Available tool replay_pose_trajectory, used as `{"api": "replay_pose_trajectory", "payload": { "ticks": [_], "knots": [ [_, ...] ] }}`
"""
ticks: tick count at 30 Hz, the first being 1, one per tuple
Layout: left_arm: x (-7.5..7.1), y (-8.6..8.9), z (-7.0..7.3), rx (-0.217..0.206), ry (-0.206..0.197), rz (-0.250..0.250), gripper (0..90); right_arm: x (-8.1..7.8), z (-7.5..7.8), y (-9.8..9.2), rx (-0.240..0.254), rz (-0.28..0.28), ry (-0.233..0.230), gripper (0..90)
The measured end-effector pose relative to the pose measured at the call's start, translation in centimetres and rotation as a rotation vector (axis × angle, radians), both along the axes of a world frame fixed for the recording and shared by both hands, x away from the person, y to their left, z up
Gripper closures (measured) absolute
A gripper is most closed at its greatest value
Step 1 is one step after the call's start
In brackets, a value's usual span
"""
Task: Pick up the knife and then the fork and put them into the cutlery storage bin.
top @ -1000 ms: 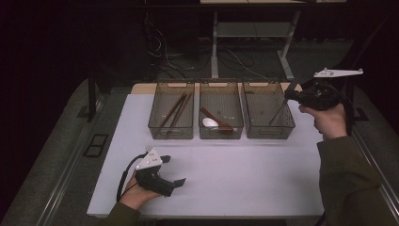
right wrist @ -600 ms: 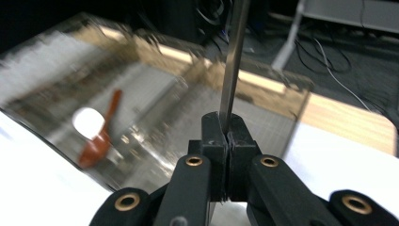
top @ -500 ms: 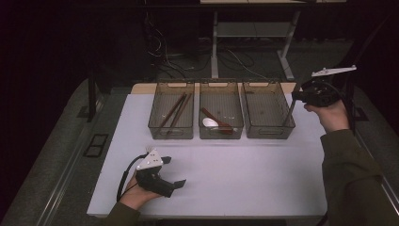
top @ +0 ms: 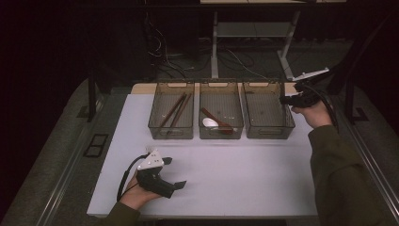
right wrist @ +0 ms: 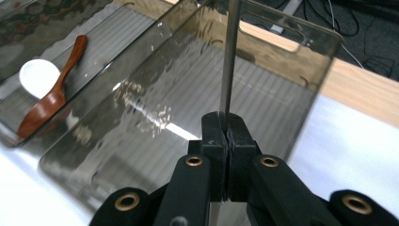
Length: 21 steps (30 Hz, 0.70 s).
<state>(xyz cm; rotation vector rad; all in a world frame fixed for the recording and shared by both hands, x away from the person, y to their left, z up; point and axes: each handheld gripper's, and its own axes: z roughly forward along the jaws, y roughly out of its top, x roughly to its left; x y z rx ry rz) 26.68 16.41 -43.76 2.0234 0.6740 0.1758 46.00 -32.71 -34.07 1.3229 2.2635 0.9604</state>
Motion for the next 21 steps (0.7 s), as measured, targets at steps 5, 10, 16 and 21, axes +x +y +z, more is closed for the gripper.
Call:
{"api": "replay_pose_trajectory", "payload": {
  "ticks": [5, 10, 16, 21],
  "knots": [
    [0.0, 0.0, 0.0, 0.001, 0.003, -0.005, 0.0, 1.9, -1.4, 1.5, -0.012, 0.001, 0.006, 88.1],
    [0.0, 0.0, 0.0, 0.002, 0.005, -0.008, 0.0, 3.4, -2.8, 2.8, -0.040, -0.005, 0.049, 88.0],
    [0.0, -0.1, -0.1, 0.015, 0.004, -0.016, 0.0, 4.3, -4.5, 3.9, -0.077, 0.005, 0.107, 84.5],
    [0.0, -0.1, -0.1, 0.019, 0.005, -0.016, 0.0, 4.1, -4.7, 3.7, -0.044, -0.011, 0.131, 71.0]
  ]
}}
